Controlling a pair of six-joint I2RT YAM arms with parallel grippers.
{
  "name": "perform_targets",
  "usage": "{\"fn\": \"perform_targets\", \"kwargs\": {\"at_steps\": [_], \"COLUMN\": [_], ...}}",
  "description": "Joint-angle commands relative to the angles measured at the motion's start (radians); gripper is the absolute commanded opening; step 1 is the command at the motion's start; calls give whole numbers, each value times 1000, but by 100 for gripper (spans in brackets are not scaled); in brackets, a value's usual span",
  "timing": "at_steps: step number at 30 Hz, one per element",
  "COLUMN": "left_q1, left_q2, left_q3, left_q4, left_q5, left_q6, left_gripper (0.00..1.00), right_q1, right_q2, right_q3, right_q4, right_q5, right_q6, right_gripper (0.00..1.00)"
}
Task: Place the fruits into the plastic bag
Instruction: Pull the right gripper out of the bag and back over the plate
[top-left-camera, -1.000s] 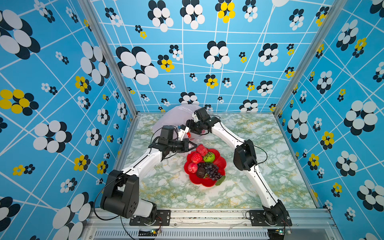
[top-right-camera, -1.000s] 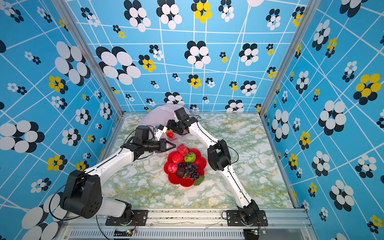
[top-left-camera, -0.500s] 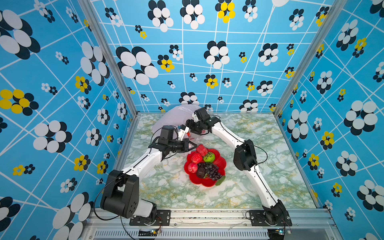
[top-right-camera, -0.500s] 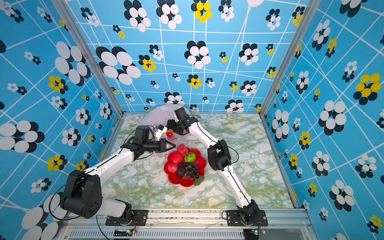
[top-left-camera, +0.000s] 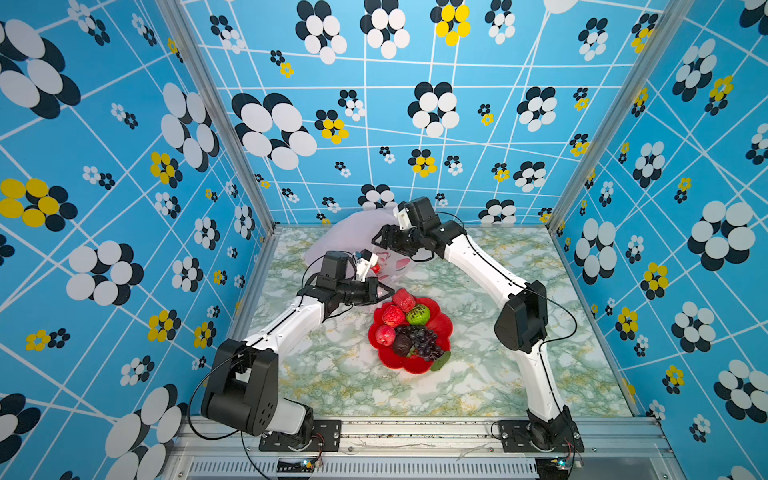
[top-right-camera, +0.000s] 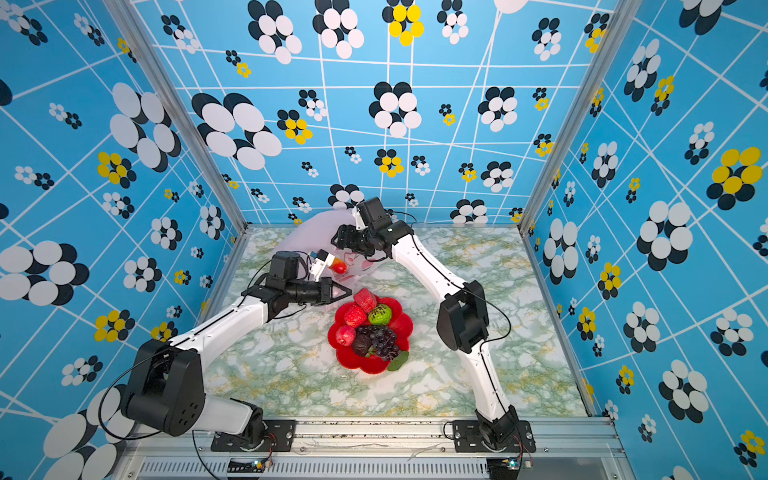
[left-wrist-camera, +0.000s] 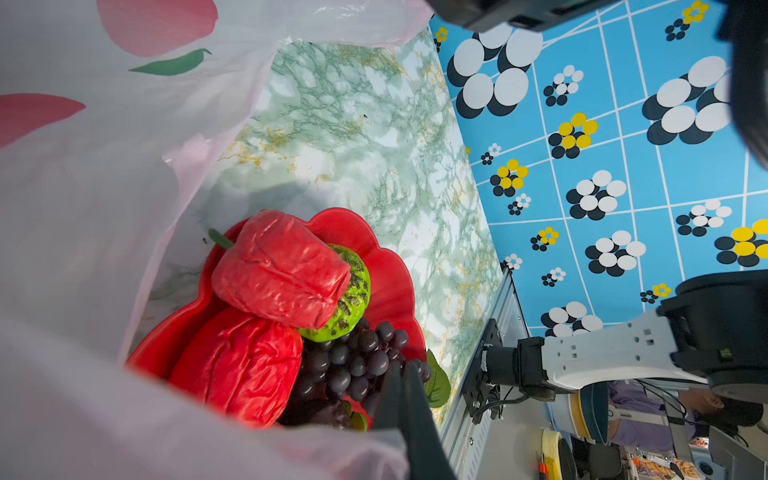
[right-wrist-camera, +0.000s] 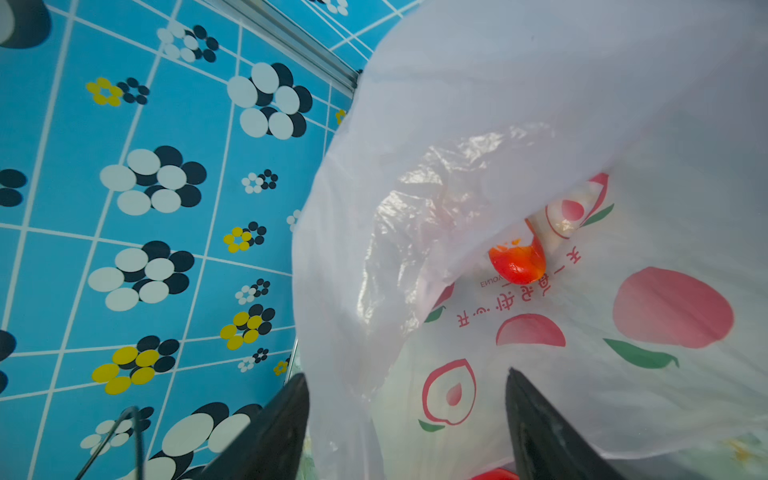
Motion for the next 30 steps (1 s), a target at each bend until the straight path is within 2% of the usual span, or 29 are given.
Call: {"fn": "perform_targets", "kwargs": {"at_steps": [1,14,23,30], "left_q1": [-10,-10,-10,-10], "left_q2": [15,27,32,30], "left_q3": [8,8,11,11], "left_q4": [-7,-15,-15,-17], "left_q5": [-1,-7,-6,-5], "left_q6": [15,21,20,21], "left_gripper": [0,0,0,0], "right_q1": [-6,-6,-6,2], "right_q2": [-96,-381,-502,-551], "right_q3": [-84,-382,-530,-694], "right_q4": [-24,-19,-87,-99], "right_q5": [53,115,131,97], "right_q6": [-56,-119,-152,-138], "right_gripper": [76,76,76,76]}}
